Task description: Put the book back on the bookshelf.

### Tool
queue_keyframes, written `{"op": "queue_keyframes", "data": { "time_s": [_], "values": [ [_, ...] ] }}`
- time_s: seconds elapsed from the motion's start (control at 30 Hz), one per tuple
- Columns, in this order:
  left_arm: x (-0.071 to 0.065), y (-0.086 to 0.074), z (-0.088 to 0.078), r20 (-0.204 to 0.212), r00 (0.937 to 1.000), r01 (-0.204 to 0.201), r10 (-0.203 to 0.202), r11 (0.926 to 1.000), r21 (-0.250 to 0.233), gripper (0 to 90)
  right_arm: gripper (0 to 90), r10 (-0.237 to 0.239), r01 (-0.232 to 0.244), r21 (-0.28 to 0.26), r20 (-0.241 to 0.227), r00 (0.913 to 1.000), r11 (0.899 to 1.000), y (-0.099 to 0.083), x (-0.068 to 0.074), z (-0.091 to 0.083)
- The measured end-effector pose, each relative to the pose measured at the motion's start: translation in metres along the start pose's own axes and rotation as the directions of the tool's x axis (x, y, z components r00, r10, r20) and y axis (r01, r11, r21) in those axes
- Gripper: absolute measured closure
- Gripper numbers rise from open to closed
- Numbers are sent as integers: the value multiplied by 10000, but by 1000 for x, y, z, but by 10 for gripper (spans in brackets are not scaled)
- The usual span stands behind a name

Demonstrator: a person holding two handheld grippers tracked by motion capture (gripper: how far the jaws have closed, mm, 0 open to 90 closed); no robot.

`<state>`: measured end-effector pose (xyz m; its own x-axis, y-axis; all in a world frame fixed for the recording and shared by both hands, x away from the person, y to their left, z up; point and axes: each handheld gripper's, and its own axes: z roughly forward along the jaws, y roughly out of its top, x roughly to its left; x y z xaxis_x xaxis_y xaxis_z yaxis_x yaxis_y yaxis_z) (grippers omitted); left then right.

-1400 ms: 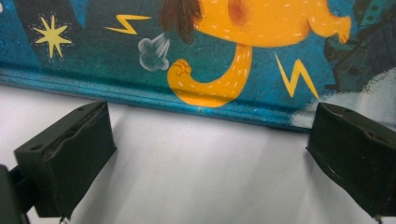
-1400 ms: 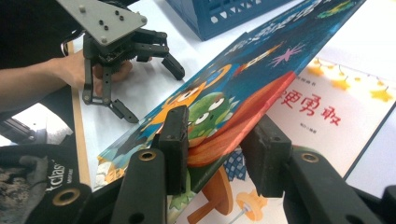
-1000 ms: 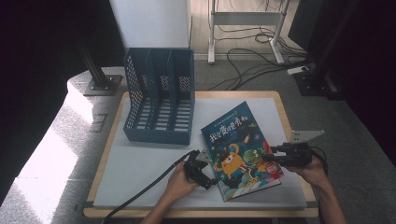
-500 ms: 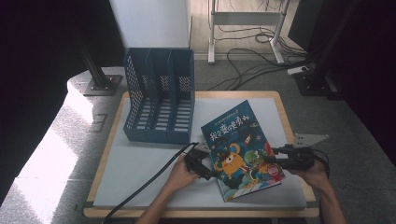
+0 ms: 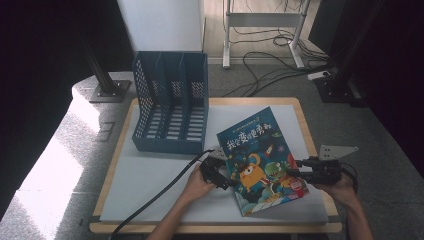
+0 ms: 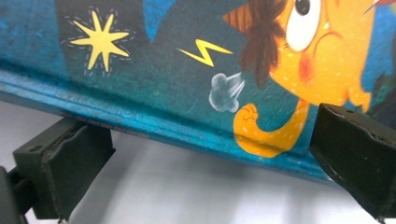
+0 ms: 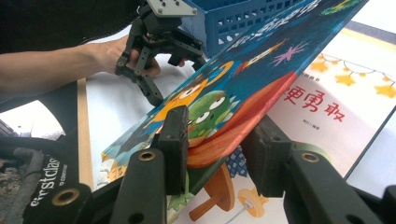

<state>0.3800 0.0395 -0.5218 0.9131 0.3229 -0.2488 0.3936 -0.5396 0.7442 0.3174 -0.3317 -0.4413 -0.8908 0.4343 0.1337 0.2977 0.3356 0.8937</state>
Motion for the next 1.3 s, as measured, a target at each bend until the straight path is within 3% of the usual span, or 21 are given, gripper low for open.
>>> {"op": "queue_keyframes", "data": {
  "time_s": [0.13, 0.23, 0.27, 0.33, 0.53, 0.57, 0.67, 0.7, 0.77, 0.83, 0.93, 1.0, 1.13, 1.2, 1.27, 1.3],
  "values": [
    [0, 2, 0, 83, 9999, 89, -87, 9998, -183, 0, 614, 325, -326, 225, 70, 9994, 9992, -1, -1, -4],
    [-1, 4, 0, 99, 9999, 81, -79, 9997, -210, 0, 603, 832, -848, 555, 295, 9961, 9949, -3, -1, -6],
    [-1, 5, 0, 132, 9999, 86, -83, 9997, -238, 0, 575, 884, -930, 876, 545, 9946, 9918, -6, -1, -7],
    [-1, 6, 1, 175, 9998, 116, -110, 9994, -314, 0, 574, 1028, -1092, 1014, 667, 9925, 9888, -8, -2, -7],
    [-2, 10, -1, 381, 9991, 200, -175, 9976, -666, 0, 573, 1481, -1559, 990, 817, 9856, 9828, -19, -3, -11],
    [-3, 11, -2, 412, 9990, 208, -180, 9974, -693, 0, 564, 1675, -1781, 1152, 962, 9812, 9772, -21, -4, -11],
    [-3, 13, -4, 472, 9987, 243, -209, 9970, -731, 0, 553, 1698, -1840, 1308, 1126, 9790, 9742, -22, -4, -10],
    [-4, 14, -5, 532, 9983, 274, -232, 9965, -795, 0, 545, 1928, -2108, 1433, 1295, 9727, 9670, -25, -5, -8],
    [-4, 15, -6, 608, 9978, 329, -279, 9960, -835, 0, 539, 1989, -2189, 1517, 1367, 9704, 9639, -26, -6, -7],
    [-5, 16, -7, 753, 9966, 394, -326, 9950, -914, 0, 529, 2271, -2528, 1647, 1602, 9606, 9534, -30, -7, -5],
    [-8, 19, -9, 1259, 9911, 563, -423, 9924, -1093, 0, 523, 2395, -2695, 1716, 1765, 9547, 9476, -33, -7, -3],
    [-11, 22, -10, 1495, 9880, 557, -389, 9924, -1101, 0, 514, 2536, -2905, 1880, 1977, 9469, 9382, -35, -8, 2],
    [-19, 28, -17, 1354, 9902, 429, -328, 9965, -723, 0, 497, 2616, -3120, 2119, 2349, 9361, 9262, -38, -9, 10],
    [-22, 30, -21, 1245, 9911, 535, -461, 9970, -563, 17, 495, 2640, -3155, 2144, 2376, 9348, 9244, -39, -10, 12],
    [-27, 32, -24, 790, 9960, 459, -427, 9982, -385, 69, 491, 2741, -3245, 2047, 2399, 9313, 9235, -42, -11, 15],
    [-30, 34, -27, 189, 9994, 307, -303, 9993, -222, 110, 487, 2739, -3242, 2019, 2414, 9310, 9242, -42, -10, 15]
  ]
}}
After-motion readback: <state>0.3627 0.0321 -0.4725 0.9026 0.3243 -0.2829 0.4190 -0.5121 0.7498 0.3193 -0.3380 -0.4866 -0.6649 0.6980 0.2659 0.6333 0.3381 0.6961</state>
